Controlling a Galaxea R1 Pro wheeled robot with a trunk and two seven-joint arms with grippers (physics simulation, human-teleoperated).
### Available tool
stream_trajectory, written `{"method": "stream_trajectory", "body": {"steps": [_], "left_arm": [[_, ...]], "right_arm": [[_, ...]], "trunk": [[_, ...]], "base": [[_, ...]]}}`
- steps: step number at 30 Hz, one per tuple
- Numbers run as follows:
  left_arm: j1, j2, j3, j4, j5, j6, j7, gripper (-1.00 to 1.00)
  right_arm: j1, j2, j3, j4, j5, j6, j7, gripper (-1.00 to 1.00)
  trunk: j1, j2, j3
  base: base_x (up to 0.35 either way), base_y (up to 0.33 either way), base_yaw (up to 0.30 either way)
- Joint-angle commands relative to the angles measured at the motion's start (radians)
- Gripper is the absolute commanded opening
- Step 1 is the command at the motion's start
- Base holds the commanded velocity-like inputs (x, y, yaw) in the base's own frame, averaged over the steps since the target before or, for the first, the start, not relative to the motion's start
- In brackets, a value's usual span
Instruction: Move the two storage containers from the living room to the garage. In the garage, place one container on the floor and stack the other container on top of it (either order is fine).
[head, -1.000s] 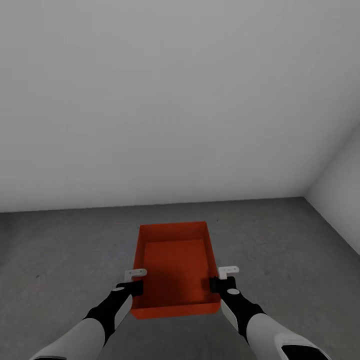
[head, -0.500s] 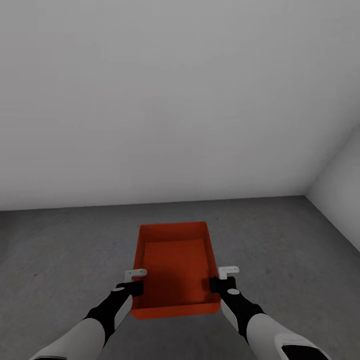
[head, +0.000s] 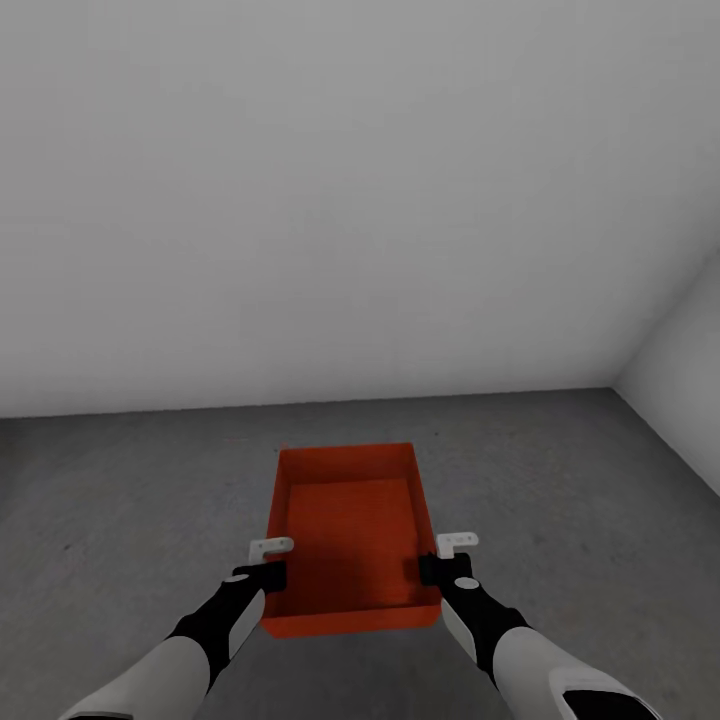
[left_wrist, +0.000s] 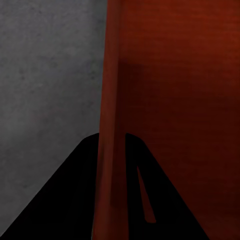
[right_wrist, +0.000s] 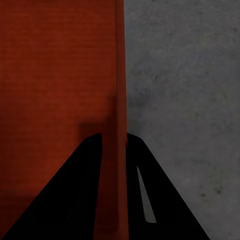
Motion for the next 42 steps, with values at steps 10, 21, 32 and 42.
{"method": "stream_trajectory", "body": {"steps": [10,21,32,42], "left_arm": [[-0.001,0.013,0.021,-0.011,-0.011,-0.025,0.027,-1.0],[-0.001,0.014,0.021,-0.012,-0.011,-0.025,0.027,-1.0],[-0.001,0.014,0.023,-0.013,-0.011,-0.025,0.027,-1.0],[-0.001,0.014,0.023,-0.013,-0.011,-0.025,0.027,-1.0]], "right_arm": [[0.0,0.0,-0.001,0.004,-0.001,-0.003,0.006,-1.0],[0.0,0.001,-0.001,0.004,-0.001,-0.002,0.006,-1.0],[0.0,0.001,-0.001,0.004,-0.001,-0.002,0.006,-1.0],[0.0,0.0,-0.001,0.004,-0.001,-0.002,0.006,-1.0]], "trunk": [[0.038,-0.071,-0.032],[0.08,-0.148,-0.067],[0.123,-0.225,-0.101],[0.161,-0.295,-0.132]], "base": [[0.0,0.0,0.0],[0.0,0.0,0.0],[0.0,0.0,0.0],[0.0,0.0,0.0]]}}
